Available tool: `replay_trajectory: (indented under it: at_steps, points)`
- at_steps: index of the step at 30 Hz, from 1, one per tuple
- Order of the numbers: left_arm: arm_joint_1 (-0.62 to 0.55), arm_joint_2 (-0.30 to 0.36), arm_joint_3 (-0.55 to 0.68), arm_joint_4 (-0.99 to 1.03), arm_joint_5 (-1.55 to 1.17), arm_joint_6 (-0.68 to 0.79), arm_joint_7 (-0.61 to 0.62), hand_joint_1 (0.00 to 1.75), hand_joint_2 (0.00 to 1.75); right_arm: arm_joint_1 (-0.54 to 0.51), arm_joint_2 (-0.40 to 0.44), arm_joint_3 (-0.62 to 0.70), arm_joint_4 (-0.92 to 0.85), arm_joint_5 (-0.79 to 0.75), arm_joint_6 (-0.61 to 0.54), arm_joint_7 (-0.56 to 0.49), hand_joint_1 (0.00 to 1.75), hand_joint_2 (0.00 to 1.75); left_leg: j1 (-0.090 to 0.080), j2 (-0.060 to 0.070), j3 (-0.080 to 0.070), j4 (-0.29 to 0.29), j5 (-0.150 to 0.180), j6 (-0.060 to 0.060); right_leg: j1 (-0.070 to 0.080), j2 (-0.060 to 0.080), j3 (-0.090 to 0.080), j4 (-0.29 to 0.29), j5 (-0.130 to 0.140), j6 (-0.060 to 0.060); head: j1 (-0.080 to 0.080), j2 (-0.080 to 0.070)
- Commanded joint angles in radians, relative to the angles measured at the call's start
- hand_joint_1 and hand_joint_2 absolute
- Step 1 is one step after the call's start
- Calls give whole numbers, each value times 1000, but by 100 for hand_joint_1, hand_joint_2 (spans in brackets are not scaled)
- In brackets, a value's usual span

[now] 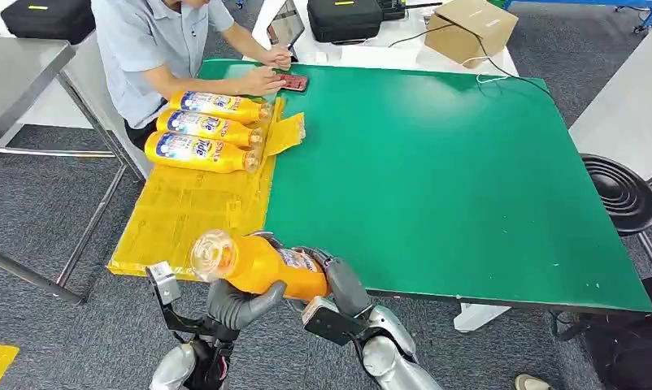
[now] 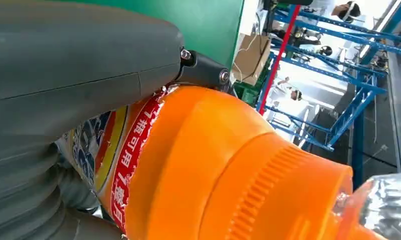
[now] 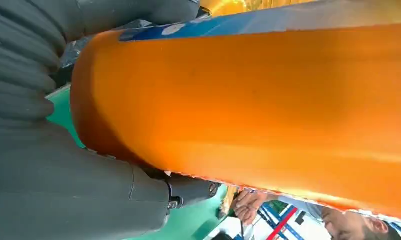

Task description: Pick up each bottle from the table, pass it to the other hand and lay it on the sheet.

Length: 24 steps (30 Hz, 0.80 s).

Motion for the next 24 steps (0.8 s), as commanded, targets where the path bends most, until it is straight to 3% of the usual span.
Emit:
replay_trajectory:
  at_steps: [1,6,7,8,9,10,11,13,14,17,20,24]
  points:
    - [-39,24,-35,102,1,4,17,175,175,-59,6,56,54,0,0,-10,175,175,0,2,5,-1,-1,-1,0,1,4,-1,-1,-2,0,0]
    - [-44,21,-31,109,33,0,31,175,175,-63,7,67,61,6,-12,-18,175,175,0,1,3,-1,-1,0,0,0,2,-1,0,-1,0,0]
    - [-45,18,-28,110,44,0,31,175,175,-64,8,71,64,5,-11,-19,168,175,0,2,4,-1,-1,-1,0,1,4,-1,-1,-2,0,0]
    - [-49,18,-24,114,70,-9,37,175,175,-68,10,81,71,1,-7,-22,31,175,0,1,3,-1,-1,-1,0,1,2,-1,0,-1,0,0]
    - [-51,19,-17,115,88,-10,36,175,175,-67,10,88,72,2,-11,-28,0,175,0,2,3,-1,-1,0,0,1,2,-1,0,-1,0,0]
    - [-52,20,-7,114,103,-4,33,175,175,-59,12,88,65,9,-39,-48,0,175,0,2,4,-1,-1,-1,0,1,3,-1,-1,-1,0,0]
    - [-64,29,4,117,116,4,32,175,175,-61,3,126,56,129,-216,-98,0,175,0,3,5,-1,-1,-1,0,1,5,-1,-1,-2,0,0]
    - [-113,47,39,148,133,24,37,175,175,-49,18,123,24,86,-231,-127,0,175,0,2,3,-1,-1,-1,0,1,3,-1,-1,-2,0,0]
    - [-147,65,61,173,130,44,48,175,175,-50,14,141,4,127,-277,-119,0,0,0,1,2,-1,0,-1,1,0,1,-1,0,-2,0,0]
    - [-306,135,99,300,73,61,81,175,175,-79,11,155,19,143,-323,-76,0,0,0,-1,2,-1,1,-1,1,-2,2,0,0,-2,0,0]
    - [-435,180,113,411,-9,50,107,175,175,-73,26,131,14,112,-465,-200,0,0,1,-2,2,-1,2,-2,1,-3,2,0,0,-2,0,0]
    - [-538,213,125,504,-1,-10,163,175,175,-55,6,151,-100,34,-509,-206,0,0,1,-3,1,1,4,-4,2,-4,-1,3,1,-6,0,0]
